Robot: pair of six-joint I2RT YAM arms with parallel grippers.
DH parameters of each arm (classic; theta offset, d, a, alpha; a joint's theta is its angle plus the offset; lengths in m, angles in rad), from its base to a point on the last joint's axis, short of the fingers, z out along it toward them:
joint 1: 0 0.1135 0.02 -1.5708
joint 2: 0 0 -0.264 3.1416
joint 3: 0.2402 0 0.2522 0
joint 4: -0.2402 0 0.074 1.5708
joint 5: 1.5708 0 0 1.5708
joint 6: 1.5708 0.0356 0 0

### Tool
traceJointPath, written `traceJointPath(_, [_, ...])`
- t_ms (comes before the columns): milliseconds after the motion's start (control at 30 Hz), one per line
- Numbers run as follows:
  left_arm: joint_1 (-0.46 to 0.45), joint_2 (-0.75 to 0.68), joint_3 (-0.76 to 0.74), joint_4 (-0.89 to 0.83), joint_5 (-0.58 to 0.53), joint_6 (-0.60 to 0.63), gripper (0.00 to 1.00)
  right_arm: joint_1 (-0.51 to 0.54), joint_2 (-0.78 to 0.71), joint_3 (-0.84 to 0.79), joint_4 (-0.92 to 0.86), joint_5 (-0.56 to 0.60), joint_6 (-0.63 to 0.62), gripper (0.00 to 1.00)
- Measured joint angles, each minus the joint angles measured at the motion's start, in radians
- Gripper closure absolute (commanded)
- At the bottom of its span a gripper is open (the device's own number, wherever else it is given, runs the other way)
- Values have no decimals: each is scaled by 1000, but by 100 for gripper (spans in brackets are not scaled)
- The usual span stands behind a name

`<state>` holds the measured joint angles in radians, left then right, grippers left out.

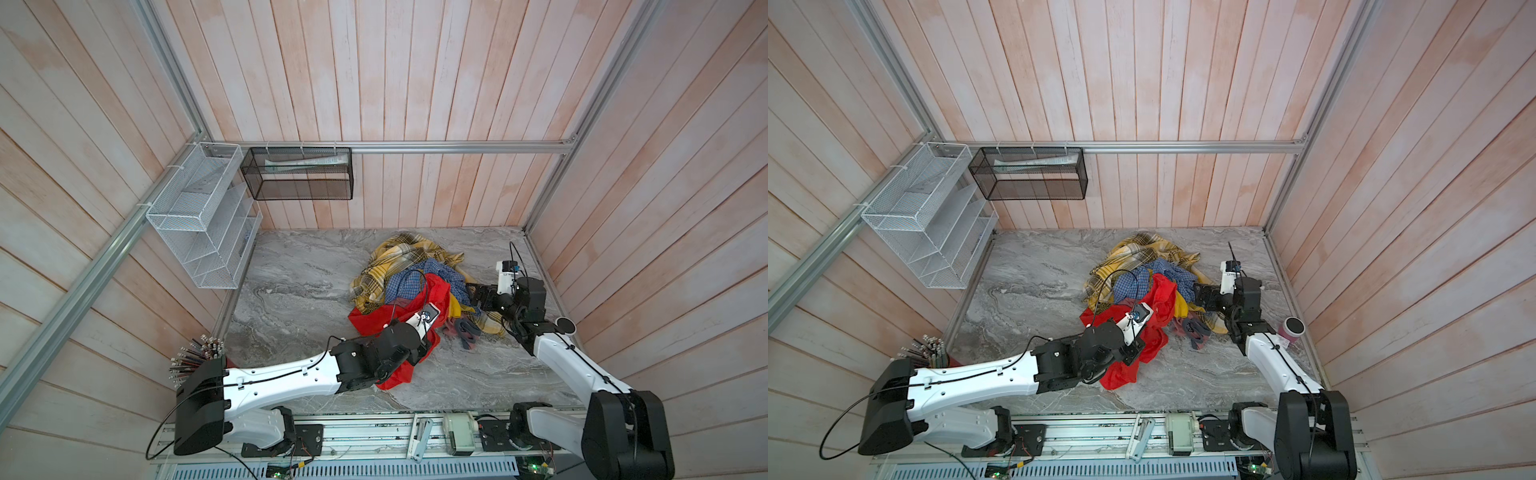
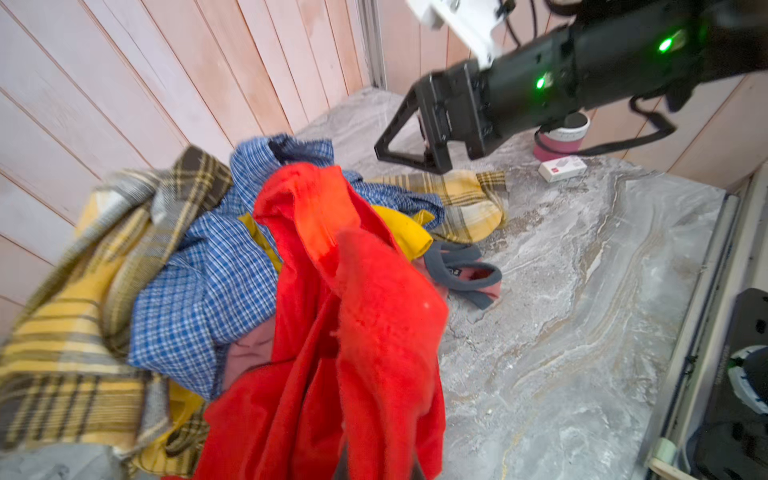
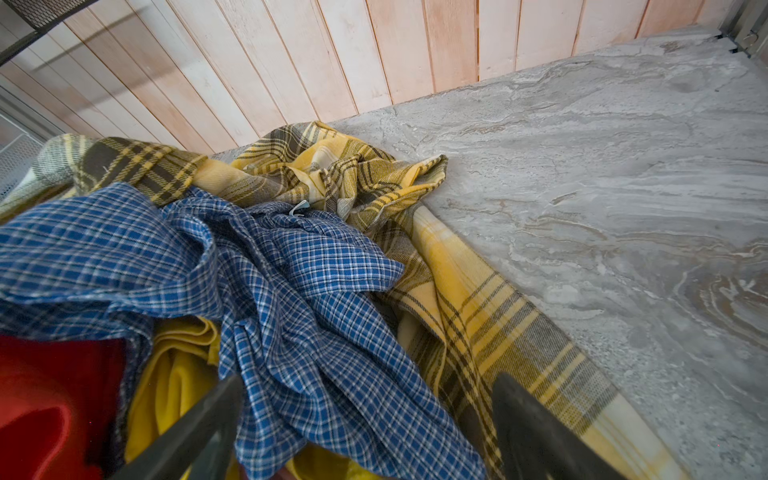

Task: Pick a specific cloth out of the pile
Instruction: 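Grasp the red cloth edge nearest the robot with the left gripper, then lift the red cloth high with the left gripper, away from the pile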

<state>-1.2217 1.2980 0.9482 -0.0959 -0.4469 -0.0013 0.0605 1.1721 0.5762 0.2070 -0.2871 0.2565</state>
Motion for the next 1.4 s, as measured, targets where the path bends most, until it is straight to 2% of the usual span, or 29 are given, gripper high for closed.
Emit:
traceJointPath(300, [-15, -159, 7, 58, -80, 180, 100, 0, -8, 0, 0, 2, -3, 6])
traceJointPath(500, [-30, -208, 96, 93, -90, 320, 100, 0, -15, 0, 0, 1, -3, 6])
traceJointPath(900, [-37, -184, 445, 115, -82, 612, 100, 0, -17, 0, 1, 1, -2, 6])
traceJointPath(1100, [-38, -127, 599, 118, -83, 711, 100, 0, -17, 0, 1, 1, -2, 6])
traceJointPath(1400, [-38, -87, 730, 142, -113, 842, 100, 0, -17, 0, 1, 0, -2, 6])
